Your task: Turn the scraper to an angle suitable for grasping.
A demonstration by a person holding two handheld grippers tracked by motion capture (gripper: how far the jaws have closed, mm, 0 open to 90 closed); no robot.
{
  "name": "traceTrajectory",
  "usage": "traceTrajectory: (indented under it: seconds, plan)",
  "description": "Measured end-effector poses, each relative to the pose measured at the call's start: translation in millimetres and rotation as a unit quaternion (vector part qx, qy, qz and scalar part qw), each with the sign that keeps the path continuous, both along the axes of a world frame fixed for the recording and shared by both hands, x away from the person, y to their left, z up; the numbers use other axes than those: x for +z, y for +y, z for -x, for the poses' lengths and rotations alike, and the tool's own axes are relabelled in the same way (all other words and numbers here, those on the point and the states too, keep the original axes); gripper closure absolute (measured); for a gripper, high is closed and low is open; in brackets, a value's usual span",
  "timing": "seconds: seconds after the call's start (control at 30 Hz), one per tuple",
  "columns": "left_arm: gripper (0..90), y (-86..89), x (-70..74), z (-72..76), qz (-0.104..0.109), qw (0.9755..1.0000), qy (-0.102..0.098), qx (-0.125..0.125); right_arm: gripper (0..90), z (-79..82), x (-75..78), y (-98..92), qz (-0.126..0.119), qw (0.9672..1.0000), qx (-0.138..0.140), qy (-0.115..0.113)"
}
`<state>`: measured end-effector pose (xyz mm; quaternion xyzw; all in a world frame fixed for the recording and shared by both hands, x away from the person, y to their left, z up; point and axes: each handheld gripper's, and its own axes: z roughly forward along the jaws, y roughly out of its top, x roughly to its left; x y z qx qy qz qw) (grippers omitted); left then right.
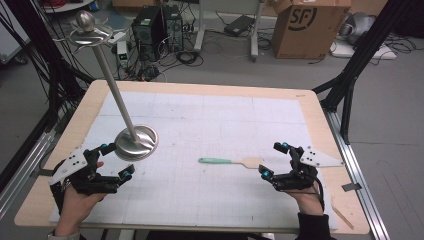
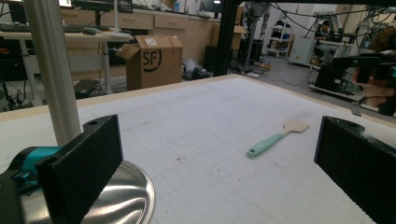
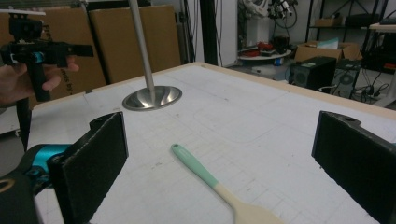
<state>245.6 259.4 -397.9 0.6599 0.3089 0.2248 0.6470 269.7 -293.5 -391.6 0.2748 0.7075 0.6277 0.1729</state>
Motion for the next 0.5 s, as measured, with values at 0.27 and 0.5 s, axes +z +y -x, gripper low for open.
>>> traceTrajectory:
  seconds: [0.27, 0.5]
  plan:
    - [1.7, -1.5, -0.4, 0.9, -0.005, 1.0, 0.002, -0.003, 2.4, -3.0, -3.3, 4.7, 0.012, 0.9999, 0.001, 0.012]
    - [1.7, 2.5, -2.7, 0.2, -0.011, 0.9999, 0.005, 0.009, 5.1, -10.4, -10.9, 10.6, 0.043, 0.9975, -0.032, 0.045]
